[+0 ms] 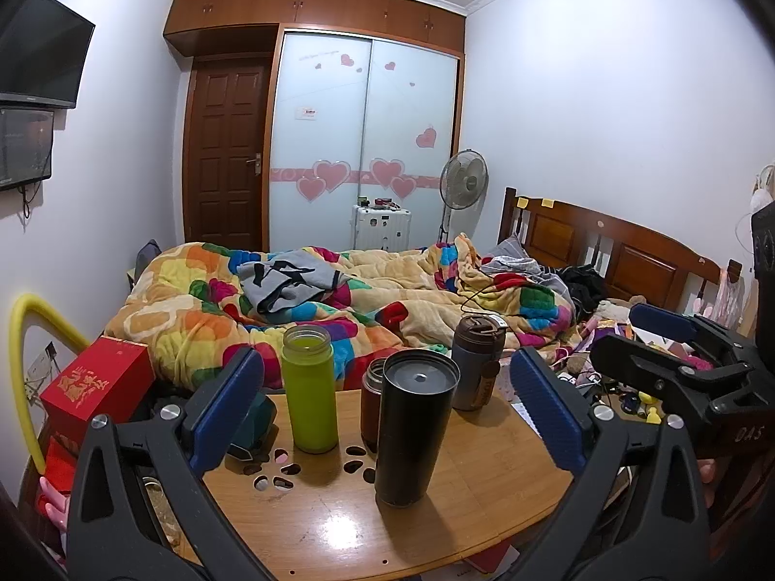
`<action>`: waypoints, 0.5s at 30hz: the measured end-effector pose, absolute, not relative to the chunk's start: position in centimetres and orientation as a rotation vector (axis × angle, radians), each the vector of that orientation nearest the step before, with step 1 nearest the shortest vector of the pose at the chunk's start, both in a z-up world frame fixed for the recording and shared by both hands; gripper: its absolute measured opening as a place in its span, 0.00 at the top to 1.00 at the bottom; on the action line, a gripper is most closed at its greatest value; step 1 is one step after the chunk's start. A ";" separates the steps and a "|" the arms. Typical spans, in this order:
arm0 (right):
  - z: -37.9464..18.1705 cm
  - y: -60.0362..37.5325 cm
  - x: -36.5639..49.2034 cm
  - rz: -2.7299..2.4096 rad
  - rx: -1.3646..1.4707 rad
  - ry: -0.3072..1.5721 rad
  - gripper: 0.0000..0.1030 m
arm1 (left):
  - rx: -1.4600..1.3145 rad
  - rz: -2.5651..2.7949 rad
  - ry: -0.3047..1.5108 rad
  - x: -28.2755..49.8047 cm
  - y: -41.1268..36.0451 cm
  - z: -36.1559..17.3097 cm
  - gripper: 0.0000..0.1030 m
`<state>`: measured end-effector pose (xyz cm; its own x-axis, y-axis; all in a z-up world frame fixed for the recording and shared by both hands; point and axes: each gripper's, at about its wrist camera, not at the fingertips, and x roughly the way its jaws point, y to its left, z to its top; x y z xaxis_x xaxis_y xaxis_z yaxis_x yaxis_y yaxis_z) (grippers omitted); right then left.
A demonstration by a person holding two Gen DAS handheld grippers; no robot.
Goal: Flip cup upside down
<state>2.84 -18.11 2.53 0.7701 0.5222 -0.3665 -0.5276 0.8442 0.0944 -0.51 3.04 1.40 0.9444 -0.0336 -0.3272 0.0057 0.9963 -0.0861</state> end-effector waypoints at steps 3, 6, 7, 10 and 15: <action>2.5 -18.1 2.8 0.569 -0.014 0.393 0.00 | -0.085 -0.023 0.337 -0.5 3.1 1.4 0.00; 2.6 -18.1 2.8 0.570 -0.014 0.395 0.00 | -0.084 -0.019 0.336 -0.5 3.0 1.5 0.00; 2.6 -18.1 2.8 0.570 -0.014 0.396 0.00 | -0.085 -0.020 0.336 -0.5 3.0 1.5 0.00; 2.6 -18.1 2.8 0.571 -0.014 0.395 0.00 | -0.078 -0.021 0.342 -0.4 3.0 1.5 0.00; 2.5 -18.0 2.6 0.575 -0.012 0.399 0.00 | -0.063 -0.016 0.340 -0.2 2.5 1.4 0.00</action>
<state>2.57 -18.01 2.46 0.7650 0.5265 -0.3709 -0.5311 0.8415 0.0989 -0.25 2.45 1.37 0.9428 -0.0263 -0.3323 0.0050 0.9979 -0.0645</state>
